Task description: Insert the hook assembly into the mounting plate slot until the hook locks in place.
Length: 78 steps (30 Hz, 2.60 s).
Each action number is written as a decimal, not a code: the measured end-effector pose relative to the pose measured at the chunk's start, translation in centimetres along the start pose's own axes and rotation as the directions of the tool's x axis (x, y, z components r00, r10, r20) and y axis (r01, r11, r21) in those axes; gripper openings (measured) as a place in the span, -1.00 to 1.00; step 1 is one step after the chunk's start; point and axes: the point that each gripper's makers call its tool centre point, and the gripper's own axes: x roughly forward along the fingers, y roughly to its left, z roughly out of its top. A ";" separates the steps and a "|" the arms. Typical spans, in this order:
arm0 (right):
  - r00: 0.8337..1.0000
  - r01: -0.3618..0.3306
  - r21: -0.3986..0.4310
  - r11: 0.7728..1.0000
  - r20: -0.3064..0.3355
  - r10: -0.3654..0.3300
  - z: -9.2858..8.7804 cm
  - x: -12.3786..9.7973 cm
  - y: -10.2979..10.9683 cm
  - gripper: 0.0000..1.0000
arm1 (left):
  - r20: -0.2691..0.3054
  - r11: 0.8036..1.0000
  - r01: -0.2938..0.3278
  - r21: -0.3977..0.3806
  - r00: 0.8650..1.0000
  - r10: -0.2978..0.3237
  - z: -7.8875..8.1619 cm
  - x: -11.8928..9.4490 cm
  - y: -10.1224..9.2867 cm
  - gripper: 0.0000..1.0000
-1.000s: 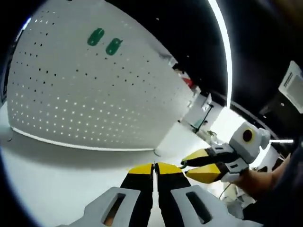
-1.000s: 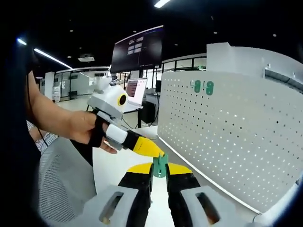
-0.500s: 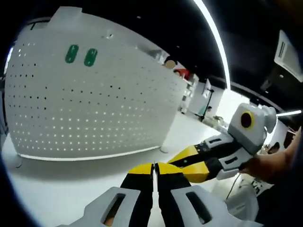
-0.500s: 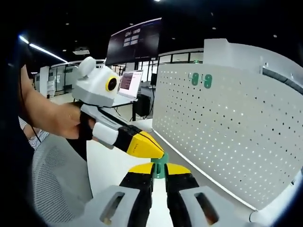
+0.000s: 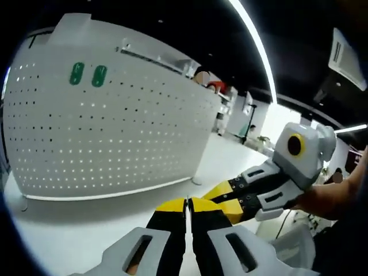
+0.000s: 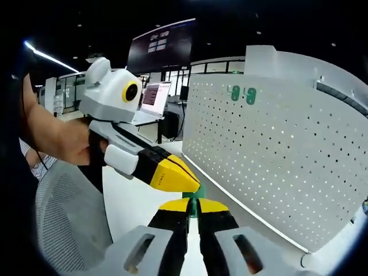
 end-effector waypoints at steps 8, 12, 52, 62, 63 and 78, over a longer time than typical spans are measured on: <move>1.000 0.019 0.004 1.000 -0.006 -0.019 -0.1 -0.4 0.6 -0.95 | -0.013 1.000 0.010 0.008 1.000 -0.009 -0.3 -0.4 -0.5 -0.98; 0.999 0.034 0.019 0.999 -0.009 -0.034 -0.1 -0.7 0.6 -0.96 | -0.008 1.000 0.022 0.002 1.000 -0.021 -0.3 -0.5 -0.8 -0.98; 0.974 0.223 0.082 0.971 0.026 -0.226 2.8 0.1 -1.1 -0.97 | 0.158 0.974 -0.002 0.227 0.987 -0.035 3.5 -4.1 2.2 -0.42; 0.965 0.256 0.098 0.962 0.033 -0.260 3.3 0.0 -1.7 -0.97 | 0.197 0.962 -0.100 0.253 0.979 0.050 4.0 -5.2 3.7 -0.02; 0.965 0.257 0.100 0.961 0.033 -0.262 3.4 0.0 -1.7 -0.97 | 0.200 0.962 -0.106 0.253 0.978 0.055 4.0 -5.3 3.8 0.01; 0.937 0.325 0.119 0.938 0.096 -0.337 7.6 0.6 -4.8 -0.97 | 0.196 0.961 -0.150 0.231 0.975 0.105 3.0 -6.6 5.4 0.09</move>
